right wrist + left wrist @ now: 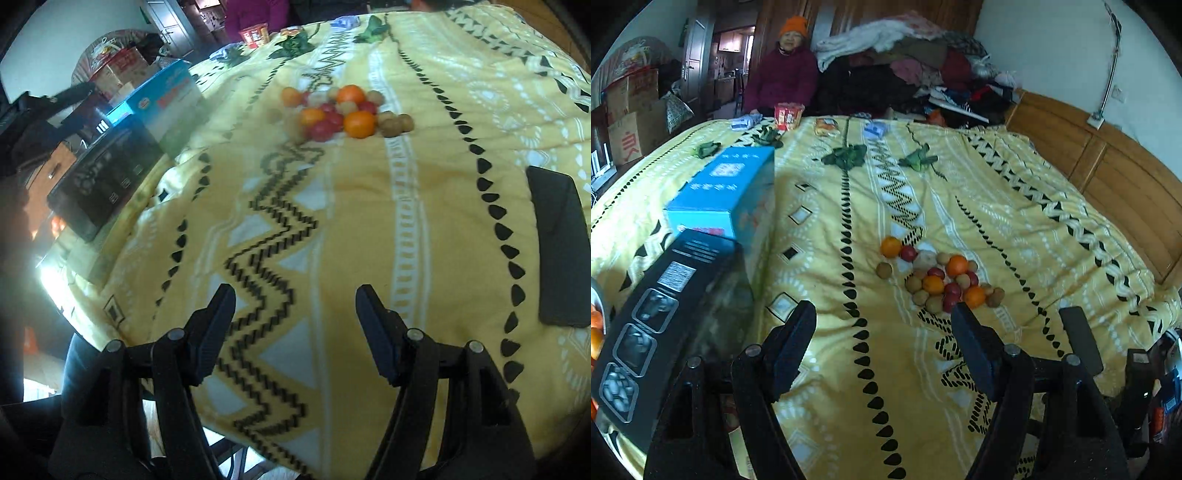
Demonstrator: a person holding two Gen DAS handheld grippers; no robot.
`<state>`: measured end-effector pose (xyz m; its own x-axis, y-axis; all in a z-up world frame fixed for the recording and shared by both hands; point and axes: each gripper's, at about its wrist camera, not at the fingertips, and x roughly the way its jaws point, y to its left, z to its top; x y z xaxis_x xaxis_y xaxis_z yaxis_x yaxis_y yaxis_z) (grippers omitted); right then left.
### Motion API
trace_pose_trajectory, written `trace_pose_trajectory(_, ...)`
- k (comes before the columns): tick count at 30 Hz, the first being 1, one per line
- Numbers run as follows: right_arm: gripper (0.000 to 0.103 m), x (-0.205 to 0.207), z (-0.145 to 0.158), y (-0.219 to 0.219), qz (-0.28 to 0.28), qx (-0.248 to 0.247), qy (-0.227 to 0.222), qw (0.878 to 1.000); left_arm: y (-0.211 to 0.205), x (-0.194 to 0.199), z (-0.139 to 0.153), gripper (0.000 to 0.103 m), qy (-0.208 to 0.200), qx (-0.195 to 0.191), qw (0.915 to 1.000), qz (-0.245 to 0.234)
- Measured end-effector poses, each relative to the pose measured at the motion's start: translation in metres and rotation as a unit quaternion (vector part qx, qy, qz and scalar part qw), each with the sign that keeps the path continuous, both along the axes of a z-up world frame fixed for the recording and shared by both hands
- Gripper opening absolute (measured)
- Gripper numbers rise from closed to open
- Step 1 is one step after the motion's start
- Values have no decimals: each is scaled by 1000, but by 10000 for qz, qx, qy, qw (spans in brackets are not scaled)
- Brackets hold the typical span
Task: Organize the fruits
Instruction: 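Move both open tools back toward the fruit pile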
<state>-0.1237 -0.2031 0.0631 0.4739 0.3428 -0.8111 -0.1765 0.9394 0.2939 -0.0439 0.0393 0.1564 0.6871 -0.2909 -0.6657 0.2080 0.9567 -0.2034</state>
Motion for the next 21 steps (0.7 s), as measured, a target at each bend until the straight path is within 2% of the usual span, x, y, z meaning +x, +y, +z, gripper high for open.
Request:
trace_pose_trajectory(7, 69, 44, -17, -23, -262, -379, -564, 9973, -43, 36, -82, 77, 608, 462, 9970, -136)
trace_pose_trajectory(10, 69, 62, -28, -22, -166, -670, -657, 9954, -46, 44, -104, 77, 881, 484, 9949, -100)
trace_pose_trajectory(13, 79, 69, -46, -28, -129, -500, -451, 9976, -46, 55, -105, 76, 840, 380, 9957, -88)
trace_pose_trajectory(15, 88, 66, -47, -28, -70, -365, -560, 9977, -48, 70, -99, 76, 744, 389, 9964, -75)
trace_pose_trajectory(19, 98, 66, -49, -27, 111, -291, -565, 9979, -55, 115, -89, 76, 579, 304, 9979, -34)
trace_pose_trajectory(21, 102, 66, -50, -29, 172, -187, -555, 9981, -60, 138, -89, 70, 551, 356, 9978, -51)
